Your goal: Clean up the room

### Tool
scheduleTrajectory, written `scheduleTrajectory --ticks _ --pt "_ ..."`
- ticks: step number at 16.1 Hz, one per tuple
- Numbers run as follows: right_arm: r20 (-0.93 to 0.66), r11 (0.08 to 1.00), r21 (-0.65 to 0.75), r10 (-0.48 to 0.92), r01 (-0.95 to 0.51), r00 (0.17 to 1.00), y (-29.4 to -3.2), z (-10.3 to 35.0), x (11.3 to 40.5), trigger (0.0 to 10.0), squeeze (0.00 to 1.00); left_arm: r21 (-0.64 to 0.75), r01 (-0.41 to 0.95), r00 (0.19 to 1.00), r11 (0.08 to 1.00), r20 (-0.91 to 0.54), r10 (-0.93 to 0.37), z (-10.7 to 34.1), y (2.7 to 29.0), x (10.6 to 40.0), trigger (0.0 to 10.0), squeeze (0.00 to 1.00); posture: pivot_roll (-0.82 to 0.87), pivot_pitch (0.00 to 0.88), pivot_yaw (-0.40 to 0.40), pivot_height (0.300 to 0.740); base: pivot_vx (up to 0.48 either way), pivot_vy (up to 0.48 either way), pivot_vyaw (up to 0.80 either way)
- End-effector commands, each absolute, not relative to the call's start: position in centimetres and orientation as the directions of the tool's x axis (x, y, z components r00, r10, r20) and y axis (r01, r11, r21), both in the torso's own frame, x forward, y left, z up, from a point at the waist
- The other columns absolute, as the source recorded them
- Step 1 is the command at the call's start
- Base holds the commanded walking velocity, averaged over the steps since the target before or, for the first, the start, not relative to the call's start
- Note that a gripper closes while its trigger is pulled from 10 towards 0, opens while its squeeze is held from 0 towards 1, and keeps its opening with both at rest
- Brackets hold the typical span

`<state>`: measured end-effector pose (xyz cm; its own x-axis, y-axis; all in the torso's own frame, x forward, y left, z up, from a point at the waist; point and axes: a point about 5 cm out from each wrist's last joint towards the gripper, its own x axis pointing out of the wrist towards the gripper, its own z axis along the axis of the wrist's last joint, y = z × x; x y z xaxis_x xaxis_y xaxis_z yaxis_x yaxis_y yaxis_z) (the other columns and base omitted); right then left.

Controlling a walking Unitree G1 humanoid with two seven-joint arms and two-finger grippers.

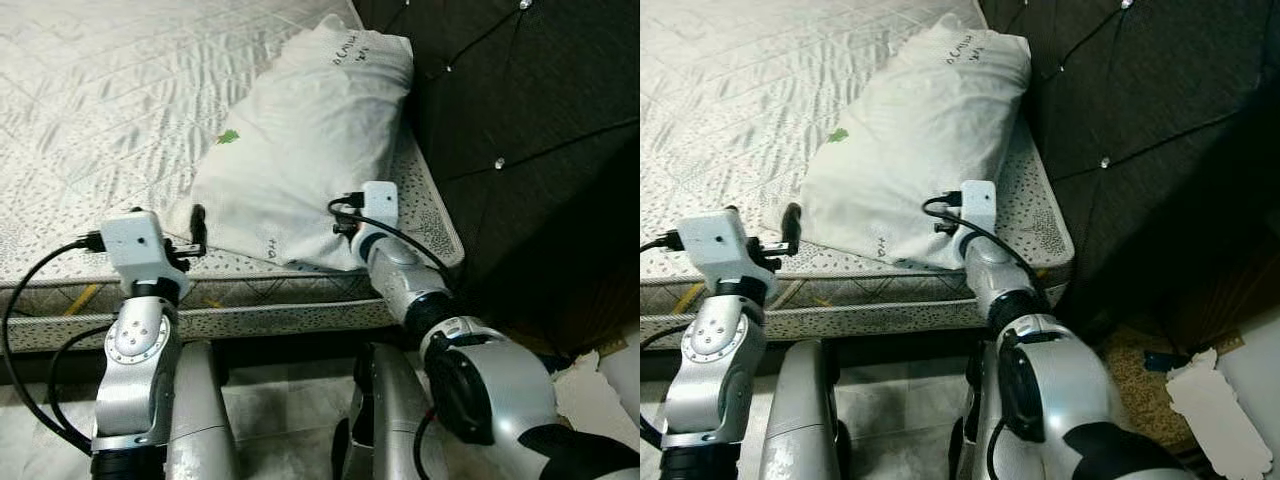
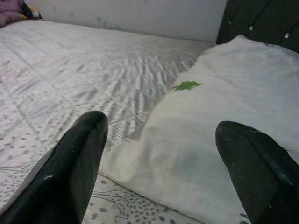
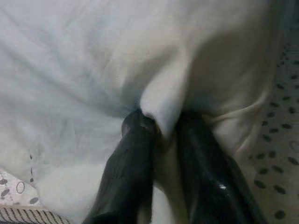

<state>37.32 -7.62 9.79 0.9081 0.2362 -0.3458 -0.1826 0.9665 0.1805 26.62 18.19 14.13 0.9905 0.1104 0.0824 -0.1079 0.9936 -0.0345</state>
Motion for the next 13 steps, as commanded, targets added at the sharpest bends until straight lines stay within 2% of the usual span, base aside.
scheduleTrajectory --ticks 1,3,7,12,13 --pt "-0.351 0.972 0.189 0.202 -0.142 0.914 -8.9 9.4 37.3 0.0 0.00 -0.027 -0.119 0.990 0.993 0.076 0.121 14.0 18.2 26.2 10.0 0.00 0.14 0.102 -0.109 0.537 0.000 0.000 0.00" --pt "-0.319 0.983 0.148 0.149 -0.106 0.936 -10.6 10.0 37.8 0.0 0.00 -0.026 -0.139 0.987 0.990 0.074 0.141 13.8 18.3 25.4 10.0 0.00 0.13 0.130 -0.111 0.537 0.000 0.000 0.00" --pt "-0.133 0.993 0.025 -0.113 0.117 0.985 -19.1 15.6 39.9 0.0 0.00 -0.023 -0.174 0.983 0.984 0.054 0.175 13.6 18.7 24.7 10.0 0.00 0.12 0.178 -0.114 0.537 0.000 0.000 0.00" --pt "0.073 0.933 -0.065 -0.350 0.355 0.934 -28.4 22.0 39.2 0.0 0.00 -0.025 -0.187 0.982 0.982 0.021 0.188 13.2 18.4 23.7 10.0 0.00 0.10 0.216 -0.114 0.537 0.000 0.000 0.00" --pt "0.085 0.925 -0.072 -0.367 0.373 0.926 -29.1 22.3 38.9 0.0 0.00 -0.025 -0.188 0.982 0.982 0.019 0.188 13.2 18.4 23.6 10.0 0.00 0.10 0.217 -0.113 0.537 0.000 0.000 0.00"
